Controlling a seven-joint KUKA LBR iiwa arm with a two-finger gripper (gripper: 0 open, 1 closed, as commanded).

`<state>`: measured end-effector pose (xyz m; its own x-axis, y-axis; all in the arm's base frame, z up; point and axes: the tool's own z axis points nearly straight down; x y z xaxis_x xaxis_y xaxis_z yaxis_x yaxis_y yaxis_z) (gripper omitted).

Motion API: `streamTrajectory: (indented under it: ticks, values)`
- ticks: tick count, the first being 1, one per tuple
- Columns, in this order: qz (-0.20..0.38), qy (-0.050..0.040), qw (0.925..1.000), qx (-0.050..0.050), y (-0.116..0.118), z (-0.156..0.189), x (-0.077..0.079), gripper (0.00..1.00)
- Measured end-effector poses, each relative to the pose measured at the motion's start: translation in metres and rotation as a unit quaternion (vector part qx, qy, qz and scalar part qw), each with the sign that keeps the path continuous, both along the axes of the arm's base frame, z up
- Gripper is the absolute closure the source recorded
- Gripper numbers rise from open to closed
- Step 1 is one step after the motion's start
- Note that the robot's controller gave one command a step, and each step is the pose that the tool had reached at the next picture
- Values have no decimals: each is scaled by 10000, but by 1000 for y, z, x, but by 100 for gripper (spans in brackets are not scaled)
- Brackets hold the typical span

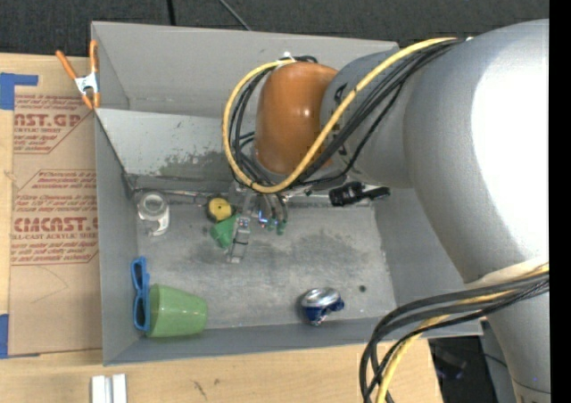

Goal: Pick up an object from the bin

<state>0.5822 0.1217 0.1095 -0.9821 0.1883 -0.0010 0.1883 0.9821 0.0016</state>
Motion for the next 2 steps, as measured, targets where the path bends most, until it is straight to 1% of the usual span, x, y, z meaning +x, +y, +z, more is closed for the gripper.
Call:
streamTrajectory:
  ticks: [1,2]
  values:
    - [-741,-28,9972,6,-9,-39,0,0]
    - [-738,-39,9973,12,-9,-38,0,0]
